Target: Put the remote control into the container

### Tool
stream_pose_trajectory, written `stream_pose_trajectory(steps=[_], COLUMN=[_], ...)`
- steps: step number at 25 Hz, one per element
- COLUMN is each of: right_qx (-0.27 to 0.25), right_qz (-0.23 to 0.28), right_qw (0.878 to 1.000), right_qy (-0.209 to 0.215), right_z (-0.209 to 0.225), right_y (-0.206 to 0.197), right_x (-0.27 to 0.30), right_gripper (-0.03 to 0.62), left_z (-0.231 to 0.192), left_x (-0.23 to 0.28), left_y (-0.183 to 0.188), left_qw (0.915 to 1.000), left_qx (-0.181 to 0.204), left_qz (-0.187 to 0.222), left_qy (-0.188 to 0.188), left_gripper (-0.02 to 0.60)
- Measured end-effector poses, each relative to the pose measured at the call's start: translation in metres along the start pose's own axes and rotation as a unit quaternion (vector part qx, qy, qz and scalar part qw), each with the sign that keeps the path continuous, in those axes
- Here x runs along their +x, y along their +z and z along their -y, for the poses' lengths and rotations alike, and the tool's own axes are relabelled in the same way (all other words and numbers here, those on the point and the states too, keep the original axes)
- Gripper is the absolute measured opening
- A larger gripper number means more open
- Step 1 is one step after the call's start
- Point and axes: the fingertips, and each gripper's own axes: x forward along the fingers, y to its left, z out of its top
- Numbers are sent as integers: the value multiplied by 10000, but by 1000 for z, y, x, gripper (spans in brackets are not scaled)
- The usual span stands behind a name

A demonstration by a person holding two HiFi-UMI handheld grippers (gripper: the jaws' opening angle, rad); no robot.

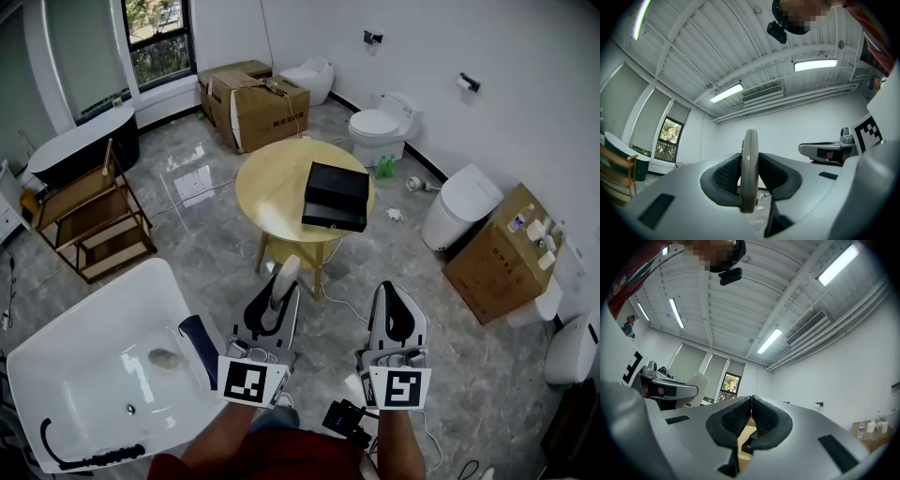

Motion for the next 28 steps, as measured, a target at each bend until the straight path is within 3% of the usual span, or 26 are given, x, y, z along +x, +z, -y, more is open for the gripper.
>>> stream_pose_trajectory(steps=[3,7,11,20,28], right_qx=[-37,-63,-111,-33,-90], right_qz=[-19,-60,-61,-56,-85], right_qw=[10000,9999,9998,9996,9997], right_qy=[-12,-105,-162,-285,-190], right_z=[-11,-15,-15,11,52], right_y=[-3,-5,-7,-25,-42], right_x=[16,30,39,57,102], right_gripper=[21,21,21,21,21], left_z=[-20,-37,-44,-40,-35], left_x=[5,15,20,53,116], left_y=[-6,-2,-16,-32,-45], left_qw=[10000,9994,9998,9996,9997], left_qx=[7,-319,-123,-73,-201], left_qz=[-41,159,-71,-134,-100], left_qy=[-45,17,-132,-242,-136], left_gripper=[118,117,117,117,118])
